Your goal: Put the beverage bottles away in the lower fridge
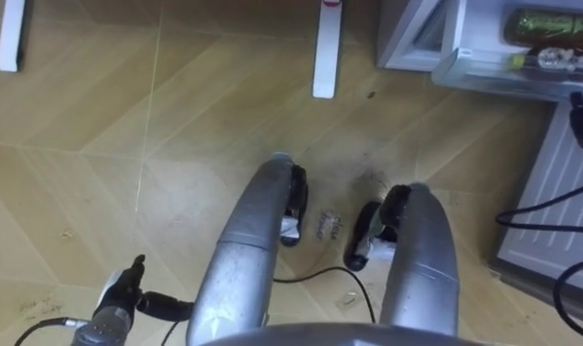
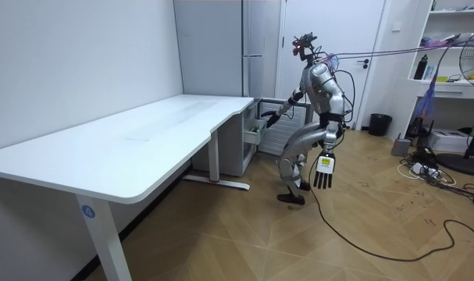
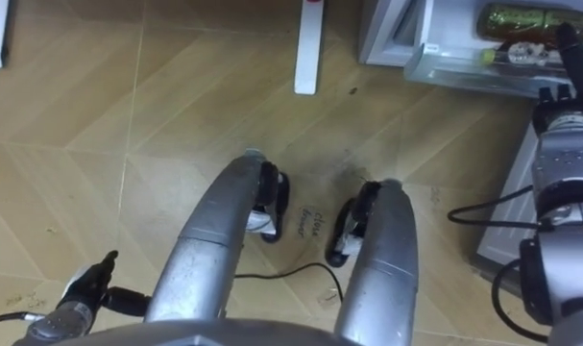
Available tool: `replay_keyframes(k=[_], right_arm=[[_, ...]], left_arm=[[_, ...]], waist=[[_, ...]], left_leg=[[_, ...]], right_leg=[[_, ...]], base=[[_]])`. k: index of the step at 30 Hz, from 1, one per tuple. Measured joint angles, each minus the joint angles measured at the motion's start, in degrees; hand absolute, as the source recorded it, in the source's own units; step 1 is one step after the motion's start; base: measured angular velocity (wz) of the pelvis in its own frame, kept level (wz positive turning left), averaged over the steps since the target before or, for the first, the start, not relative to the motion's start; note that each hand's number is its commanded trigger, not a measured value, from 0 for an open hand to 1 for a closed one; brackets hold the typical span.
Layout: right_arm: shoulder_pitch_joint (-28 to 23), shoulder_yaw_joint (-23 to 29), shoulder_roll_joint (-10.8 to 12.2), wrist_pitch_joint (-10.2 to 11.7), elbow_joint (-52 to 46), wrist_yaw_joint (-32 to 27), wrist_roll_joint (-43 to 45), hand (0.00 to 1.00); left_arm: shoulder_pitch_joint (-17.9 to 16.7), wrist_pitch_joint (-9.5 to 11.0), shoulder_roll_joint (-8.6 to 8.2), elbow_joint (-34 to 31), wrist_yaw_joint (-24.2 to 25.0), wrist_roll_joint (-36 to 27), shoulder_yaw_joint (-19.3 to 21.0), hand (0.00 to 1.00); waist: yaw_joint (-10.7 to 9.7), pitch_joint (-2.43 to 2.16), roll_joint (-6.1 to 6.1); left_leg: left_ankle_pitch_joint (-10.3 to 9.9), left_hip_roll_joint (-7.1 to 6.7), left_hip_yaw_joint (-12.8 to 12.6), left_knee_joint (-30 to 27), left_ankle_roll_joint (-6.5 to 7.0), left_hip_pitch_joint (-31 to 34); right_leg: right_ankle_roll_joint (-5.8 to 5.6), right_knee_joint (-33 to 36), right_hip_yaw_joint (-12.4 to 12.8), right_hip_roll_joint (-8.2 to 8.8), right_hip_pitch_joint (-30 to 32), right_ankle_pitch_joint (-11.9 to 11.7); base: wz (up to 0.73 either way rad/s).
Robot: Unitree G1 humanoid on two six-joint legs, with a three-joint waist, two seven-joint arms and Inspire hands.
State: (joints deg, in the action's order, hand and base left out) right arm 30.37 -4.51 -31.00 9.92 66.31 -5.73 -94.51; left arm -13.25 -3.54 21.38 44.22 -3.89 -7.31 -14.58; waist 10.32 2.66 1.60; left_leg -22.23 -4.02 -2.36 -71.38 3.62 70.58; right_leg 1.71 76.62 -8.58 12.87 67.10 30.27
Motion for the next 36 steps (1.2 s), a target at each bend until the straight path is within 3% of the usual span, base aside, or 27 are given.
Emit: replay_keyframes(k=[4, 6, 12, 16, 24, 26, 30, 33, 34, 35, 36], right_arm=[[0.00, 0.00, -0.01, 1.50, -0.01, -1.12, -0.34, 0.00], [0.01, 0.15, -0.08, 2.67, -0.21, -1.64, -0.35, 0.00], [0.04, 1.60, -0.16, 4.12, -2.90, -2.94, -2.73, 0.00], [0.04, 1.82, -0.03, 4.89, -4.81, -4.41, -4.54, 0.00], [0.04, 1.13, 0.61, 5.88, -18.16, -12.19, -6.81, 0.00], [0.04, 1.29, 1.28, 6.62, -20.73, -12.61, -6.78, 0.00], [0.23, 1.44, 2.22, 6.87, -28.31, -14.20, -6.67, 0.00], [4.55, 0.29, 4.05, 5.03, -29.29, -11.15, -6.48, 0.00], [4.87, -0.27, 4.33, 4.95, -29.87, -11.30, -6.56, 0.00], [4.36, -0.47, 5.52, 6.39, -30.66, -11.69, -6.40, 0.00], [4.29, -0.94, 5.58, 5.97, -31.01, -11.67, -6.41, 0.00]], left_arm=[[-0.01, -0.09, 0.03, -1.57, 0.58, 0.11, -0.67, 0.00], [-0.08, -0.24, 0.10, -2.72, 0.55, 0.02, -0.84, 0.00], [-0.35, -1.08, 0.16, -4.88, 0.58, 0.57, -0.80, 0.00], [-0.52, -1.22, 0.19, -4.90, 0.57, 0.75, -0.92, 0.00], [-4.05, -1.17, 0.71, -7.09, -0.03, 0.83, 2.73, 0.00], [-4.08, -1.12, 0.71, -7.08, -0.43, 2.41, 3.22, 0.00], [-4.21, -1.08, 1.11, -6.90, -0.61, 5.17, 3.30, 0.00], [-4.21, -0.55, 1.10, -6.85, -0.59, 5.27, 3.26, 0.00], [-4.25, -0.33, 1.10, -6.90, -0.59, 5.26, 3.19, 0.00], [-5.09, 0.06, 1.11, -6.93, -0.71, 5.26, 3.21, 0.00], [-5.69, 0.06, 1.10, -6.99, -0.67, 5.26, 3.16, 0.00]], waist=[[0.73, 0.02, -0.01], [0.78, 0.04, 0.12], [1.25, 0.08, 0.01], [1.32, 0.07, 0.04], [0.80, -0.02, 0.04], [0.80, -0.09, 0.17], [0.38, -0.18, 0.06], [0.58, -0.25, -0.05], [0.71, -0.28, -0.09], [0.56, -0.34, -0.17], [0.54, -0.38, -0.24]], left_leg=[[0.48, -1.30, 0.77, 1.02, -0.86, 0.30], [0.84, -2.41, 1.11, 1.86, -1.50, 1.14], [1.74, -2.94, 1.81, 3.97, -3.10, 2.29], [2.41, -1.64, 1.83, 5.49, -4.30, 2.55], [3.13, -0.41, 1.81, 6.49, -5.52, 1.87], [3.74, -0.12, 1.85, 6.50, -6.37, 1.81], [6.49, 0.38, 3.32, 6.48, -6.18, 1.09], [6.39, 0.60, 4.76, 6.57, -6.34, 0.13], [6.30, 0.58, 5.04, 6.55, -6.52, 0.02], [6.03, 0.51, 5.74, 6.44, -7.08, -0.34], [5.77, 0.62, 6.21, 6.17, -7.51, -0.46]], right_leg=[[0.10, -0.32, -0.37, 0.84, 0.31, 0.06], [0.23, -0.40, -0.98, 2.44, 1.04, 0.13], [0.31, -1.45, -1.99, 3.35, 2.12, 0.21], [0.36, -2.79, -3.80, 4.12, 2.02, 0.21], [1.64, -2.93, -8.39, 8.40, 0.93, 0.80], [2.58, -2.78, -9.57, 9.13, 0.56, 0.55], [6.03, -2.80, -14.50, 11.09, -2.55, -1.20], [7.23, -2.63, -16.72, 11.14, -4.59, -0.12], [7.75, -2.55, -17.02, 11.13, -4.82, -0.01], [8.45, -2.54, -17.74, 11.10, -5.65, 0.25], [9.13, -2.52, -18.39, 11.11, -6.03, 0.57]], base=[[0.11], [0.18], [0.06], [0.09], [-0.13], [0.02], [0.16], [0.23], [0.19], [0.05], [0.00]])
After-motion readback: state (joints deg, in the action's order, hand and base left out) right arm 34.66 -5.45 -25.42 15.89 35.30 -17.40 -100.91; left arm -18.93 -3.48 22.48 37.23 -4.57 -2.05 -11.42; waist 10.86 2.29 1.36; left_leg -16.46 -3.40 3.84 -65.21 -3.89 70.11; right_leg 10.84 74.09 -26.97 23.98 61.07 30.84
